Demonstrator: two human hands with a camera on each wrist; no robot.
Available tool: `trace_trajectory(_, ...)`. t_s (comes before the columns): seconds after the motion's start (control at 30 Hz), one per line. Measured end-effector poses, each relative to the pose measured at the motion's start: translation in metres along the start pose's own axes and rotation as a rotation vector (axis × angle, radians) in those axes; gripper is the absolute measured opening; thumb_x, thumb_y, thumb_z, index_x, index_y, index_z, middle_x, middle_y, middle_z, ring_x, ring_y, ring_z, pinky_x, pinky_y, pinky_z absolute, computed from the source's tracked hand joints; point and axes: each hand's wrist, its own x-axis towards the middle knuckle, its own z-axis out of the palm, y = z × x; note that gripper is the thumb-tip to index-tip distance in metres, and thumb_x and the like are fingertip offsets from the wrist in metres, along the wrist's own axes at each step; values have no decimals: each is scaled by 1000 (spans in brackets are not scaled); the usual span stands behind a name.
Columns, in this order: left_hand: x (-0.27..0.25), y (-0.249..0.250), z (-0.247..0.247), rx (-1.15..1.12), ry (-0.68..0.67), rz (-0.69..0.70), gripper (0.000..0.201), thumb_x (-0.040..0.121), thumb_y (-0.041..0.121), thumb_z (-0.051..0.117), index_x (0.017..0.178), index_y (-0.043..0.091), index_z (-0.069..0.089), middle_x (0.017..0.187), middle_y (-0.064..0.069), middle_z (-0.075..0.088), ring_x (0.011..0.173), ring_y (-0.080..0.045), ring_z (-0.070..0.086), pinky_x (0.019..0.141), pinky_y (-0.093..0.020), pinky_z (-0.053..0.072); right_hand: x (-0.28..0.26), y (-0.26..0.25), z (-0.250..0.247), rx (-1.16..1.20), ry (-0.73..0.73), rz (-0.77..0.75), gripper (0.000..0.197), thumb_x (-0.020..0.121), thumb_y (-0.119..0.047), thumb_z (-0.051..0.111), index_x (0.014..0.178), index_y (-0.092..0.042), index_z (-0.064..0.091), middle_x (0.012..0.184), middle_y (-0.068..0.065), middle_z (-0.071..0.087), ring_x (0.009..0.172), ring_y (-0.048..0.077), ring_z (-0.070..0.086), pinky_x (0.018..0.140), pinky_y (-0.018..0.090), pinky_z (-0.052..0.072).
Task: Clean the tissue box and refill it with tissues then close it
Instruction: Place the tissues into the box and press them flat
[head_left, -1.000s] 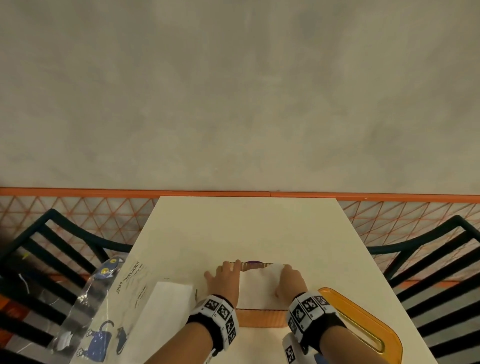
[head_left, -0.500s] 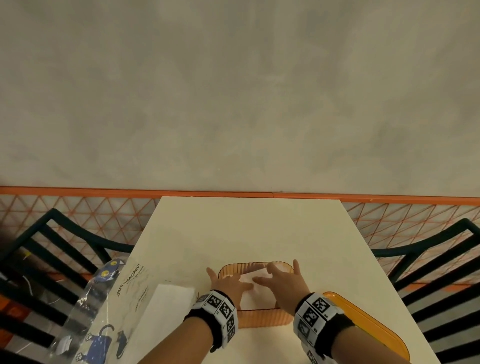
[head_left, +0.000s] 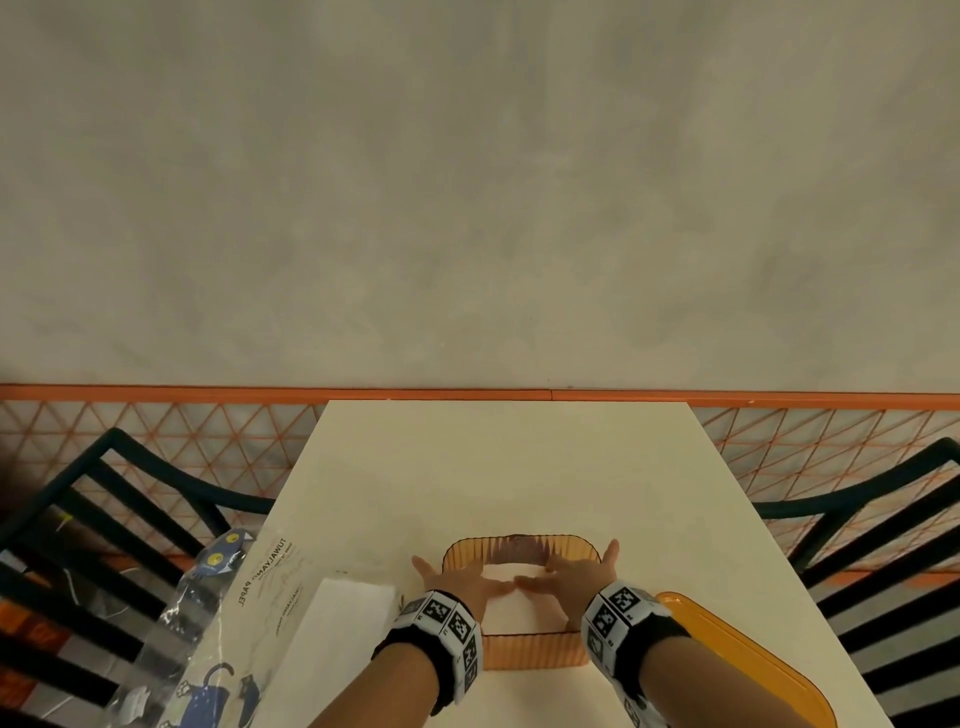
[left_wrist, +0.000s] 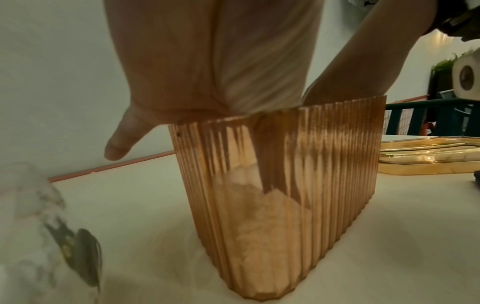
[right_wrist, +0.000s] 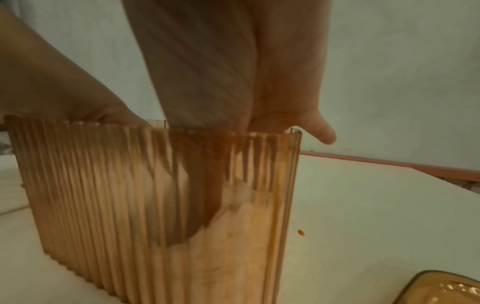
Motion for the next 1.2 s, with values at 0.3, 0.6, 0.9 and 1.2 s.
trace_trajectory(0.3,8,-3,7,-92,23,-16,58,96,31,46,147,36,20,152,-4,27,139,-30,30,110,-68,-1,-1,5,1,105,10,-23,61,96,-19,44,142,-50,18,155,-4,22,141,26,27,104,73,-7)
trace_trajectory(0.6,-38,-27,26,-210,569,157,42,96,33,43,138,38,39,151,11,29,138,-14,28,112,-41,23,-23,19,8,414,326,-76,71,88,-5,51,140,-47,25,139,-3,43,126,22,46,105,40,35)
trace_trajectory(0.9,-57,-25,31,-225,547,139,37,99,28,35,134,33,46,143,11,41,138,-10,26,115,-52,12,-9,22,17,390,287,-7,66,92,0,41,141,-43,31,139,-4,50,123,21,51,100,31,45)
trace_trajectory(1.2,-24,-1,36,-173,291,28,47,99,35,22,96,20,66,109,1,54,110,-22,55,102,-76,-7,-1,12,22,14,245,13,56,93,-13,45,143,-34,32,141,-5,46,138,22,24,112,54,14)
